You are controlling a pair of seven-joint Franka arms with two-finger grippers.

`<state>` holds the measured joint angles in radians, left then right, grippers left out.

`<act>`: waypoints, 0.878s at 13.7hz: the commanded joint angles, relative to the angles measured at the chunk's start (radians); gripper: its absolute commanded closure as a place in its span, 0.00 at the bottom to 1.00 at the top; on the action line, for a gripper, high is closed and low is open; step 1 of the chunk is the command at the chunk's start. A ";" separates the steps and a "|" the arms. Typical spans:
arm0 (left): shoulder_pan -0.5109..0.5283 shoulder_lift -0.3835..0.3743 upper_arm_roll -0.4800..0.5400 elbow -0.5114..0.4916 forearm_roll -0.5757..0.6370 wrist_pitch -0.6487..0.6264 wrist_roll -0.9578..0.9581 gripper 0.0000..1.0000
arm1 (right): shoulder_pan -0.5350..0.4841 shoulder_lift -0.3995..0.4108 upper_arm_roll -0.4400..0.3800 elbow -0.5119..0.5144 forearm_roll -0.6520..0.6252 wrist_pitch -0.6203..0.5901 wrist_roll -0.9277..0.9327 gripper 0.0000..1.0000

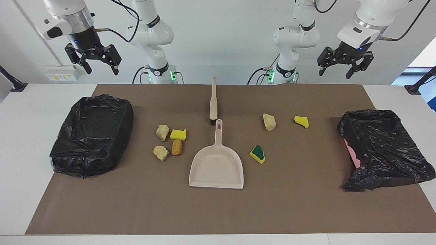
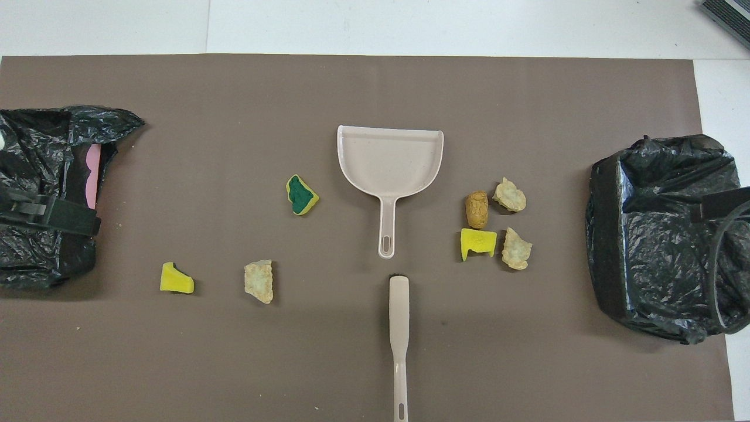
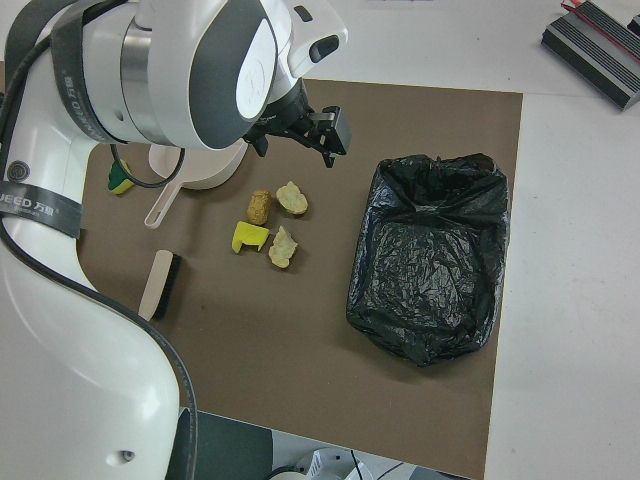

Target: Sweep and dump trash in bin

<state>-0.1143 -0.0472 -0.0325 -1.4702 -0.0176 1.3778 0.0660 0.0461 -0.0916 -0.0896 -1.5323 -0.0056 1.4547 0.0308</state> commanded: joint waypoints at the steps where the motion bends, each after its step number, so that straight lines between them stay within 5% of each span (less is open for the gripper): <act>1: -0.011 -0.010 0.006 0.001 0.014 -0.014 0.008 0.00 | 0.000 -0.022 -0.001 -0.028 -0.008 0.012 -0.017 0.00; 12: -0.010 -0.010 0.006 0.001 0.014 -0.009 0.006 0.00 | 0.003 -0.068 -0.001 -0.091 -0.010 0.004 0.020 0.00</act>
<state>-0.1143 -0.0474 -0.0325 -1.4702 -0.0176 1.3779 0.0660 0.0459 -0.1241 -0.0897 -1.5817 -0.0056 1.4546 0.0342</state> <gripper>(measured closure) 0.000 0.000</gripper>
